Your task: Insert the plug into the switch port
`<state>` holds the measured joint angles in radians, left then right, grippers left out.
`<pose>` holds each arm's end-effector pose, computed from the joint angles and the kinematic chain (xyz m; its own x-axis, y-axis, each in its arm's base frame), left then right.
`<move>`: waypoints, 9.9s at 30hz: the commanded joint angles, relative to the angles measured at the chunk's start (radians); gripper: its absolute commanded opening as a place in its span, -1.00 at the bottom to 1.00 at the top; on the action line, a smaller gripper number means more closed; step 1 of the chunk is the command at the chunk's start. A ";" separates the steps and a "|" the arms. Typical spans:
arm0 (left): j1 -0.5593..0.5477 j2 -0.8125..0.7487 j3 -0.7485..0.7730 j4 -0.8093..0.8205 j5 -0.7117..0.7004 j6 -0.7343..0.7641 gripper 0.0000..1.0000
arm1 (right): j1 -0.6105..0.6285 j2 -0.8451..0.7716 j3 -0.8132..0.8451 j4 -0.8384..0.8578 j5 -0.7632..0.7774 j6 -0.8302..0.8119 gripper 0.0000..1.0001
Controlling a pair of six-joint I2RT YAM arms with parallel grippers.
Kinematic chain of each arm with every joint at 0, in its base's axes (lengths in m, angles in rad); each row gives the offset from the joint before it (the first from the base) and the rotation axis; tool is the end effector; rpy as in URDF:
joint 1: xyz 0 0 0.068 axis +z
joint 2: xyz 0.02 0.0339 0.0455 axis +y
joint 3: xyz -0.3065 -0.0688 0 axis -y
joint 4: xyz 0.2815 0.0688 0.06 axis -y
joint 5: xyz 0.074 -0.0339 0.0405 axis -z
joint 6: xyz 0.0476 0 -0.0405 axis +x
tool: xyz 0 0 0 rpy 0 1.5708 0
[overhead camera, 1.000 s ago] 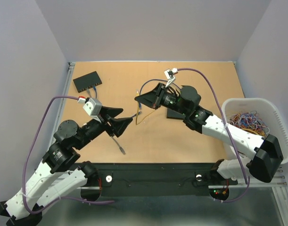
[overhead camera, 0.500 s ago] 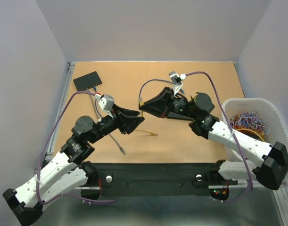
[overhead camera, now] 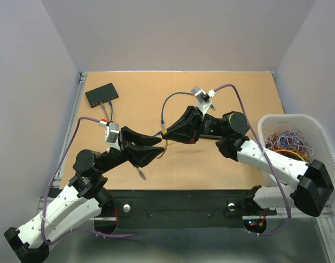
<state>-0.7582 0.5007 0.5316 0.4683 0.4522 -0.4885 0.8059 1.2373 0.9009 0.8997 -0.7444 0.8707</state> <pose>0.0824 -0.1067 0.3852 -0.1140 -0.4734 -0.8734 0.9552 0.1893 -0.2273 0.1826 0.2369 0.4250 -0.4709 0.3216 -0.8214 -0.8802 -0.2328 0.4135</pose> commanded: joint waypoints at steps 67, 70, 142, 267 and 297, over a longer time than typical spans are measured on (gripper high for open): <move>-0.029 0.050 0.114 -0.281 -0.219 0.014 -1.00 | -0.028 -0.046 0.134 -0.533 0.289 -0.320 0.04; -0.029 0.050 0.117 -0.290 -0.230 0.016 -1.00 | 0.022 -0.009 0.182 -0.597 0.350 -0.377 0.04; -0.039 0.148 0.107 -0.304 -0.371 -0.022 0.29 | 0.037 -0.268 0.178 -1.202 1.759 -0.661 -0.99; 0.183 0.593 0.070 -0.289 -0.402 -0.071 -0.16 | -0.120 0.243 0.155 -1.257 1.059 -0.765 -0.99; 0.257 1.153 0.199 -0.025 -0.274 -0.084 -0.24 | 0.130 0.157 -0.309 -0.802 1.011 -0.397 -0.99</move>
<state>-0.5018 1.6356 0.7055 0.4084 0.1513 -0.5838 0.9344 1.3975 0.6075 -0.0242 0.2173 0.4244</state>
